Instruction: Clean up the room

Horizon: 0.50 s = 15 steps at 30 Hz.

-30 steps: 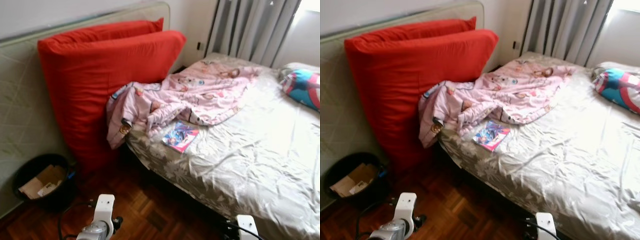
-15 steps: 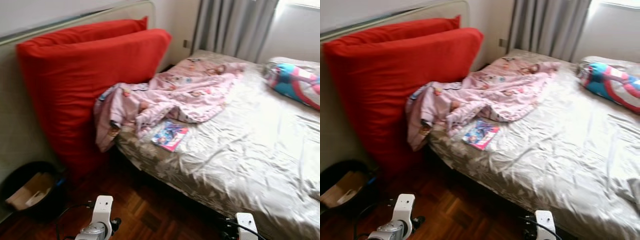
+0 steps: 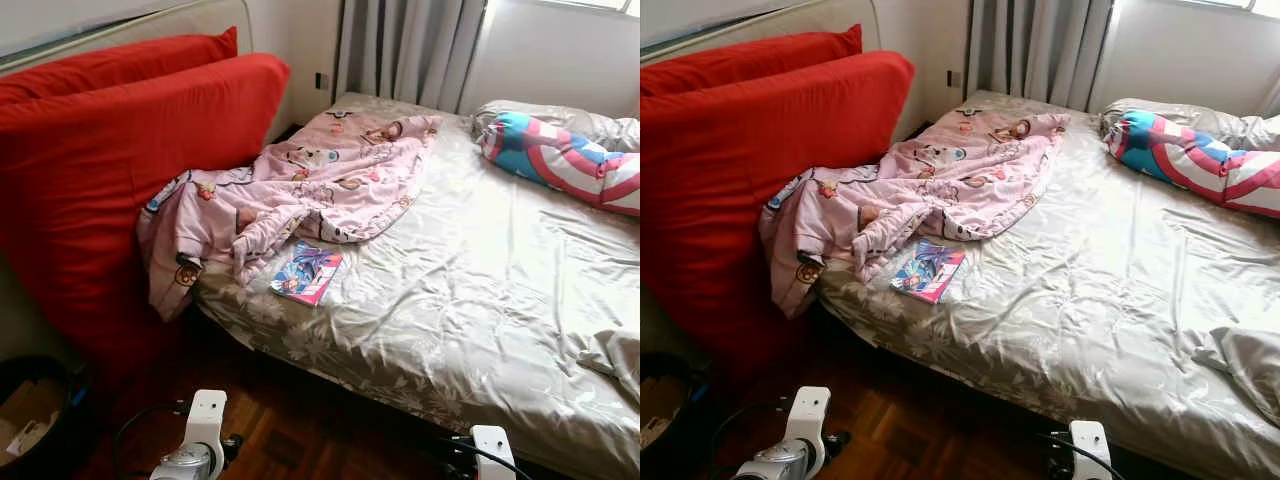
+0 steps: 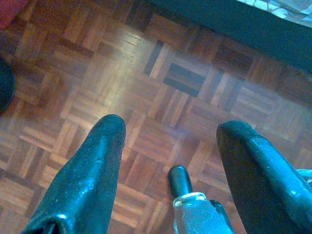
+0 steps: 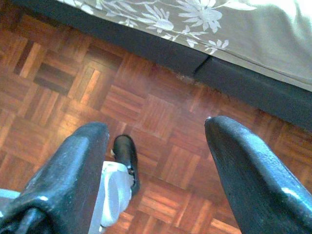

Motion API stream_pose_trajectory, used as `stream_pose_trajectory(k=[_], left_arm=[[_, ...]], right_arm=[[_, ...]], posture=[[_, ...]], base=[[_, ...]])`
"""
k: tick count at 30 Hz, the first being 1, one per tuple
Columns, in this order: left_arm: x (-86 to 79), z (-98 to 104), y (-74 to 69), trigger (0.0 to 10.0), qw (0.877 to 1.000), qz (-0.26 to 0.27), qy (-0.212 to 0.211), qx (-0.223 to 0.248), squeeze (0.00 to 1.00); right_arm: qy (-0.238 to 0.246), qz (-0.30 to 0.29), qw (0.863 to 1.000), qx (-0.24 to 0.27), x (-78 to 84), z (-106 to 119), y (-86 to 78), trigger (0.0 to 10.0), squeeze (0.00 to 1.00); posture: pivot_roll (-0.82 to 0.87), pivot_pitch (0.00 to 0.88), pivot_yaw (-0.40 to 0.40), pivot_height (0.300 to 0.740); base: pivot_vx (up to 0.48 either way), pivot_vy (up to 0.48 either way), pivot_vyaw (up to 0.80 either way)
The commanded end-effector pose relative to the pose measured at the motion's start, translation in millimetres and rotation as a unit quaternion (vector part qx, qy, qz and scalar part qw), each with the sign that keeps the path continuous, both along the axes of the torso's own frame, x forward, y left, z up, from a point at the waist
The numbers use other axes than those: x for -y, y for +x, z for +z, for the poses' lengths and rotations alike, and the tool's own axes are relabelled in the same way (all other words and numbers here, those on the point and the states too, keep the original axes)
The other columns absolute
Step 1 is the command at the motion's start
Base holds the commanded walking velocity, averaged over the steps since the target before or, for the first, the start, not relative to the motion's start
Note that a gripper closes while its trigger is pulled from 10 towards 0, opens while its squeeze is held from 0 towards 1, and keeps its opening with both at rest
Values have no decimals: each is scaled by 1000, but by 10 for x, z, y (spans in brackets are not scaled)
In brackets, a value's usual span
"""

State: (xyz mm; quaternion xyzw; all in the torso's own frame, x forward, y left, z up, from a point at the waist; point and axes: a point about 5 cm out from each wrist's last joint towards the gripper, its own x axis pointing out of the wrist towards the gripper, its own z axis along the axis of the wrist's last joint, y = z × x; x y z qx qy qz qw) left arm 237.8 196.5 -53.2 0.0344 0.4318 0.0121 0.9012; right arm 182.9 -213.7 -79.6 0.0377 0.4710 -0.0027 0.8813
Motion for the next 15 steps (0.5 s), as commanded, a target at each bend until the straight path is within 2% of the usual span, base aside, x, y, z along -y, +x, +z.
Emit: stream_pose_trajectory(k=[1,15], left_arm=[[-5,-24,-34,10000,1000,0,-1,-11,0],[-5,-20,-29,10000,1000,-4,1,-9,0]], right_arm=[[-3,4,1000,-3,15,-1,-8,10000,0],[-3,5,1000,-4,15,-1,-7,10000,0]], posture=[[27,0,-12,740],[29,1,-10,740]], base=[[0,0,-800],[0,0,-800]])
